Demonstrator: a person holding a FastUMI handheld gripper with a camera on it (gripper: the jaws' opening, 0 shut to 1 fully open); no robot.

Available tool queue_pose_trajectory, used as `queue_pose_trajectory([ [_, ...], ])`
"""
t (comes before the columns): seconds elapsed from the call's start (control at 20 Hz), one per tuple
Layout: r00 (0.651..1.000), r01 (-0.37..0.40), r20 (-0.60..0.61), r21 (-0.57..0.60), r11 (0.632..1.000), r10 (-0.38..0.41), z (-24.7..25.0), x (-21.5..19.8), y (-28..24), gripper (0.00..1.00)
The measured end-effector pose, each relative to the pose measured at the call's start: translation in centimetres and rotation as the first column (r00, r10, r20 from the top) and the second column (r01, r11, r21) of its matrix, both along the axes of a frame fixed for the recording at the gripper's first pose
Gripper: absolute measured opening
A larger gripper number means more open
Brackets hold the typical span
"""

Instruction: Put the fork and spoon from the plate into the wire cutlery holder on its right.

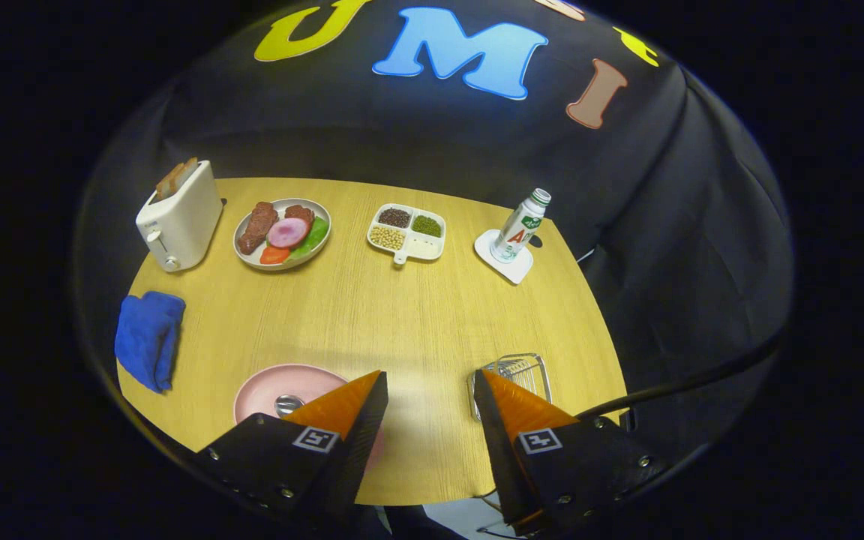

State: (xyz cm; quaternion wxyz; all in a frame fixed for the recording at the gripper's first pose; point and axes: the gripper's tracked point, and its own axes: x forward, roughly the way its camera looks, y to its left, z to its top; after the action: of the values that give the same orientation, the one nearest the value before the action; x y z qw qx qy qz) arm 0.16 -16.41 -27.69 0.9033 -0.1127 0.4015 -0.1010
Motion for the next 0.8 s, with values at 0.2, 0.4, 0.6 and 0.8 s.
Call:
queue_pose_trajectory([
  [0.2, 0.999, -0.054, 0.002, 0.015, 0.998, 0.054, -0.5, 0.1, 3.2, 0.72],
  [0.4, 0.994, -0.105, 0.002, 0.030, 0.994, 0.105, -0.9, 0.1, 6.3, 0.72],
  [0.6, 0.990, -0.142, -0.015, 0.033, 0.989, 0.142, -1.6, -0.3, 8.3, 0.72],
  [0.8, 0.983, -0.178, -0.038, 0.042, 0.983, 0.179, -2.9, -0.9, 10.3, 0.72],
])
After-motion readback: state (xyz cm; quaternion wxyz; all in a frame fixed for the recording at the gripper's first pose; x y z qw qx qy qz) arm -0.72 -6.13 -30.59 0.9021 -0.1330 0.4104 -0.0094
